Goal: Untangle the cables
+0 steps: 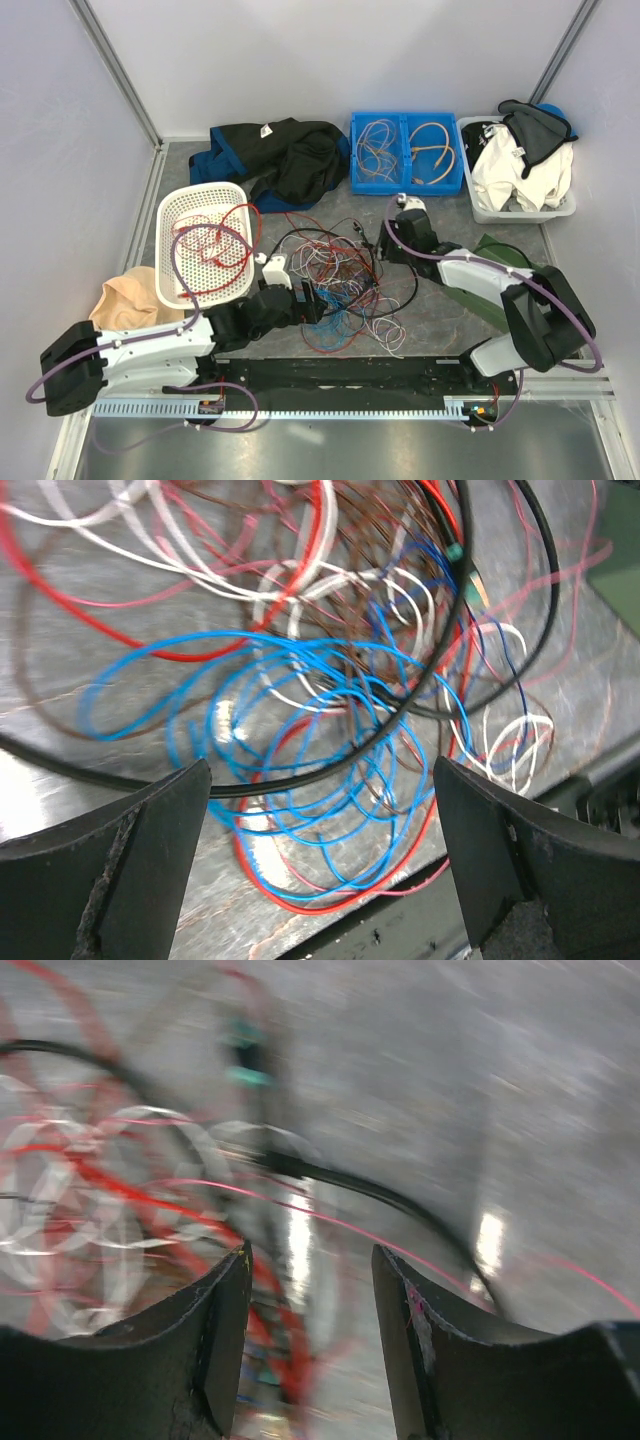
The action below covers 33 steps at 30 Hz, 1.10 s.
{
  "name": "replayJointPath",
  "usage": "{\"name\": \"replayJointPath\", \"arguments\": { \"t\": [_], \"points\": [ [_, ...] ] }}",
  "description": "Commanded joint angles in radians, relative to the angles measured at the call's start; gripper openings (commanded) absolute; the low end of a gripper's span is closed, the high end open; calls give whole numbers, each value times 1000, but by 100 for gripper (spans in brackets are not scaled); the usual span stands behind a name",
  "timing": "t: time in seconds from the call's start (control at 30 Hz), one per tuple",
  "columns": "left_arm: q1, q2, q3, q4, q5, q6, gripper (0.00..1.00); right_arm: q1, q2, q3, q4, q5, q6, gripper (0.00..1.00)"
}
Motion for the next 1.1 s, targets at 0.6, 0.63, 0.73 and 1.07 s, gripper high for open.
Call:
{"name": "replayJointPath", "arguments": {
  "t": [0.6,0.63,0.73,1.07],
  "points": [
    [43,-185,-7,-189,-173,-129,100,350,144,90,60,129,-88,55],
    [41,-174,-4,-189,-168,-129,100,352,155,93,62,135,-96,55],
    [41,-172,-7,-188,-161,-127,100,353,201,120,62,146,-104,55],
    [41,-246,-27,-208,-177,-127,100,355,259,169,39,137,-111,10]
  ]
}}
